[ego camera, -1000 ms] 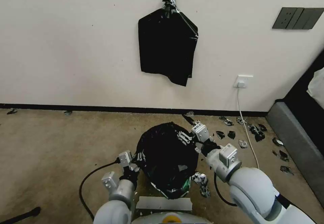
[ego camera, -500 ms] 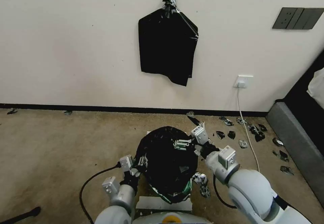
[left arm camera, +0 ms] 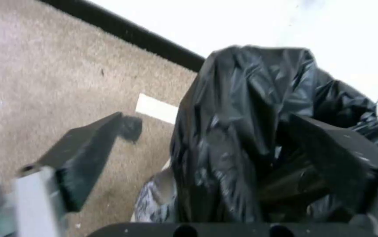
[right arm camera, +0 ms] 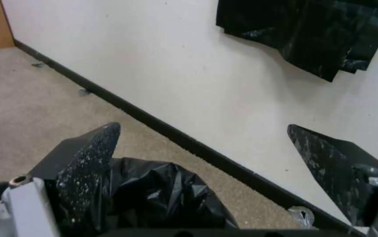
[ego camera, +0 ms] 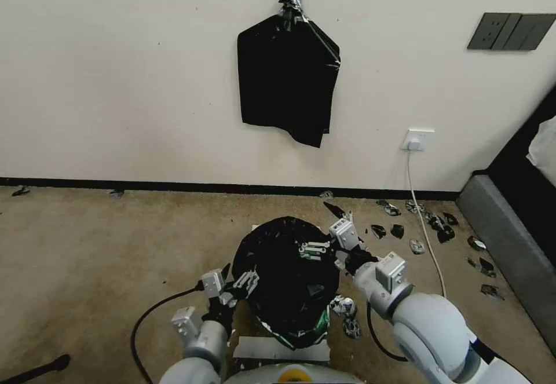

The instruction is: Place a trash bag onto the trash bin.

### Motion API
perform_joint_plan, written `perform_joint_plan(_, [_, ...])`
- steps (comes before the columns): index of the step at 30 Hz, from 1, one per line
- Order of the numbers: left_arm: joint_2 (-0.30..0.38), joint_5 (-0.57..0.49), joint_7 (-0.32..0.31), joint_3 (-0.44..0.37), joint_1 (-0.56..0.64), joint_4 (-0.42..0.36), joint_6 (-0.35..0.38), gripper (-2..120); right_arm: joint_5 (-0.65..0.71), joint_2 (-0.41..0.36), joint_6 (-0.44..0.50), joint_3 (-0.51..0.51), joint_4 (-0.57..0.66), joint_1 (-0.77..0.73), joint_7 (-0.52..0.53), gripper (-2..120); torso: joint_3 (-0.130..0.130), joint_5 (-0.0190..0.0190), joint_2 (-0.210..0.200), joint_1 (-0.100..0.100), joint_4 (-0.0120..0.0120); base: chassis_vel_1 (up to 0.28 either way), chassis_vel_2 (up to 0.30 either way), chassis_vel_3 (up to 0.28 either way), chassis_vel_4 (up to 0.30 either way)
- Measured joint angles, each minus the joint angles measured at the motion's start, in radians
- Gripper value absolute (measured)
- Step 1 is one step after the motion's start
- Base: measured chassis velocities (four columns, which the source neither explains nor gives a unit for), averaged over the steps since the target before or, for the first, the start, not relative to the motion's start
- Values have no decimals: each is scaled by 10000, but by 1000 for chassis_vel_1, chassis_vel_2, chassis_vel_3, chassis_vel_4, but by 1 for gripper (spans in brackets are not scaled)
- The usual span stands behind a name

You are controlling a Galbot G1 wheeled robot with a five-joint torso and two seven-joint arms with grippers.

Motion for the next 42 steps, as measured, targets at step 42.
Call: perform_joint_plan(42, [11,2103,1848,-2351,-418,-131,-4000,100,-1922,2566,2955,1623,-1835,-2156,2186,100,0,0,0,0,0,0,0,0,0])
